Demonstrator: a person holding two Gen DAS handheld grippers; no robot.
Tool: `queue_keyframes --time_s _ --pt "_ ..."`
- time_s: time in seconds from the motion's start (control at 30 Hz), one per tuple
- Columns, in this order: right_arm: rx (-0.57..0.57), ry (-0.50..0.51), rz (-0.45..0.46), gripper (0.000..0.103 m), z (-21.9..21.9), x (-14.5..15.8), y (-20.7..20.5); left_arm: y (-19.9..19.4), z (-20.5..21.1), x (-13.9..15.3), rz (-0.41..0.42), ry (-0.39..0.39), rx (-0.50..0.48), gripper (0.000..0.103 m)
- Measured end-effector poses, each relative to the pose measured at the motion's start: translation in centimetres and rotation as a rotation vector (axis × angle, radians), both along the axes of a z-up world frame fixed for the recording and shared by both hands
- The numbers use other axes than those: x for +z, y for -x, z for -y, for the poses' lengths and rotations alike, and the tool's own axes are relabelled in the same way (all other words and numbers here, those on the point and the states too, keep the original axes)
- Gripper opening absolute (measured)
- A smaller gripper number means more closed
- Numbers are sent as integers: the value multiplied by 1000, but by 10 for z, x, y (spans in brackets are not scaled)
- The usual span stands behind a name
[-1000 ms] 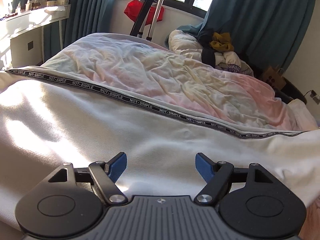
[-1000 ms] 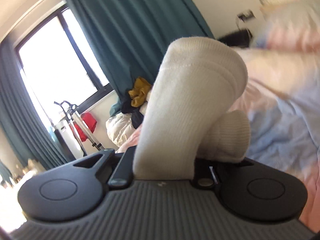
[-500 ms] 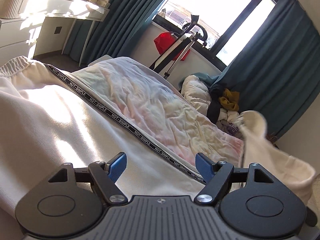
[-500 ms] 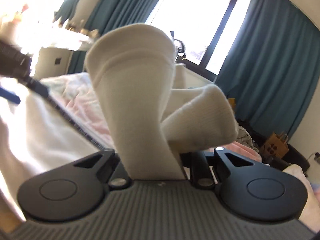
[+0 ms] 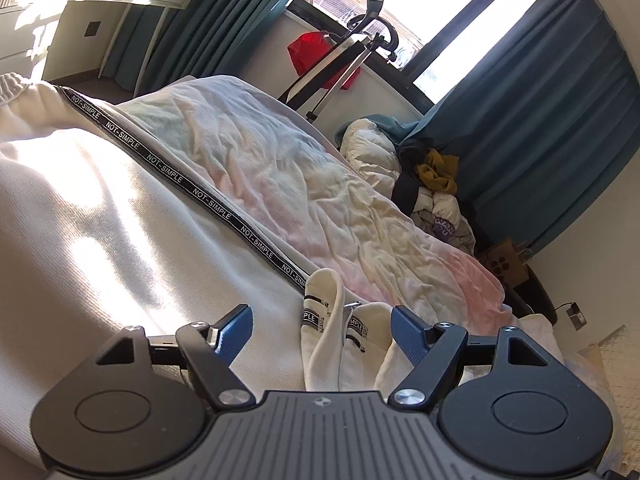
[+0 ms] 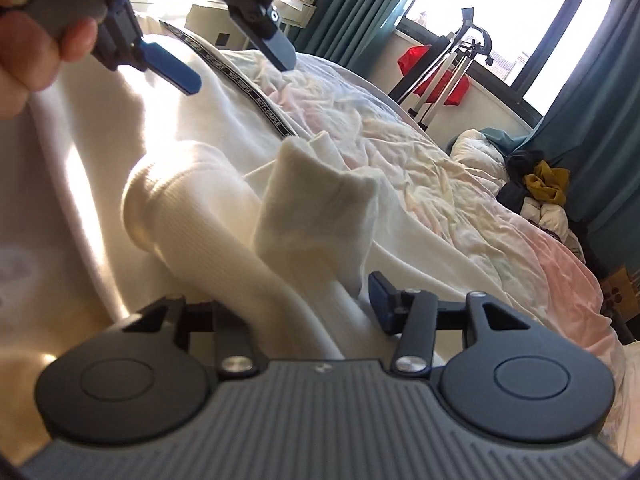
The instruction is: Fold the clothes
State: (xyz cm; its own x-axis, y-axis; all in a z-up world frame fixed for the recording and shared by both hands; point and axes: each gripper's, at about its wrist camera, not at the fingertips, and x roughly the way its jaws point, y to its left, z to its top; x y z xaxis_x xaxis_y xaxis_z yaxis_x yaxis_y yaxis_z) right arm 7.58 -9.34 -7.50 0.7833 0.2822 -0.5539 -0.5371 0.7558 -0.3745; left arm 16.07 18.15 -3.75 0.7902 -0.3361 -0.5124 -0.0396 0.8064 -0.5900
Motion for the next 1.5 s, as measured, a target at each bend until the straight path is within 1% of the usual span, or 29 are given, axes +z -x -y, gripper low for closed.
queue_keyframes --time_s 0.07,0.27,0.3,0.33,0.37,0.4,0.47,0.5,0.57,0.63,0.7,0.77,0.83,0.9,0.97,1.0,1.07,1.1,1.13,1.2,1.23,1.27,1.3,1.33,1.37,1.4,1.43,1.47,1.5 --pt "8 -111 -25 70 12 8 7 1 1 -1 -2 8 -11 77" --pt "33 -443 -101 71 49 33 27 8 11 1 23 19 -47 77" --pt "20 -474 -102 71 54 34 26 9 14 1 30 12 -52 77" --pt "-14 -462 -92 71 54 31 21 9 16 1 36 7 -57 77" --pt "-46 -430 -105 71 53 24 14 9 18 1 38 4 -65 77" --pt "-77 -387 -142 71 51 15 5 8 20 0 39 9 -70 77" --pt "-91 -301 -304 72 43 -12 -12 6 22 -1 42 21 -83 77" --pt "-86 -266 -327 72 39 -20 -12 6 23 -1 46 25 -92 77" --pt "-63 -217 -274 72 32 -21 -3 7 27 -1 55 29 -114 77" --pt "-33 -194 -228 70 27 -12 8 8 30 -1 59 37 -134 77" --pt "13 -229 -181 70 28 0 20 5 34 1 54 40 -157 77" --pt "76 -285 -140 70 29 13 33 -5 40 3 25 36 -185 76" --pt "125 -347 -102 70 31 24 42 -23 53 7 -1 0 -243 72" --pt "138 -389 -81 70 33 29 45 -41 66 8 -26 -28 -283 71" --pt "117 -425 -82 71 35 30 41 -61 76 3 -68 -25 -305 65" --pt "97 -447 -98 71 37 29 35 -72 81 -1 -92 -30 -312 64" --pt "61 -508 -181 70 41 21 18 -92 93 -13 -151 -97 -313 57" --pt "47 -532 -236 70 42 14 8 -101 98 -19 -192 -135 -318 51" --pt "30 -562 -299 70 45 7 -3 -104 102 -22 -194 -147 -334 37" --pt "-6 -629 -394 71 51 -5 -20 -111 108 -28 -199 -171 -367 35" --pt "-23 -661 -434 69 54 -10 -28 -115 111 -32 -201 -183 -383 29" --pt "-32 -678 -452 68 55 -12 -33 -118 114 -35 -204 -195 -400 11" --pt "-30 -674 -442 68 54 -12 -35 -121 117 -37 -197 -205 -409 8" --pt "-26 -672 -432 64 53 -11 -36 -119 116 -36 -171 -203 -403 7" --pt "-21 -671 -425 53 52 -10 -36 -118 115 -33 -146 -194 -398 7" --pt "-16 -670 -417 46 51 -9 -35 -116 113 -30 -121 -185 -393 7" --pt "-11 -669 -410 29 49 -8 -35 -115 111 -27 -100 -172 -388 6" --pt "-6 -669 -402 21 48 -7 -34 -114 106 -21 -84 -149 -379 6" --pt "-2 -668 -397 21 46 -7 -34 -112 98 -14 -67 -118 -367 6"
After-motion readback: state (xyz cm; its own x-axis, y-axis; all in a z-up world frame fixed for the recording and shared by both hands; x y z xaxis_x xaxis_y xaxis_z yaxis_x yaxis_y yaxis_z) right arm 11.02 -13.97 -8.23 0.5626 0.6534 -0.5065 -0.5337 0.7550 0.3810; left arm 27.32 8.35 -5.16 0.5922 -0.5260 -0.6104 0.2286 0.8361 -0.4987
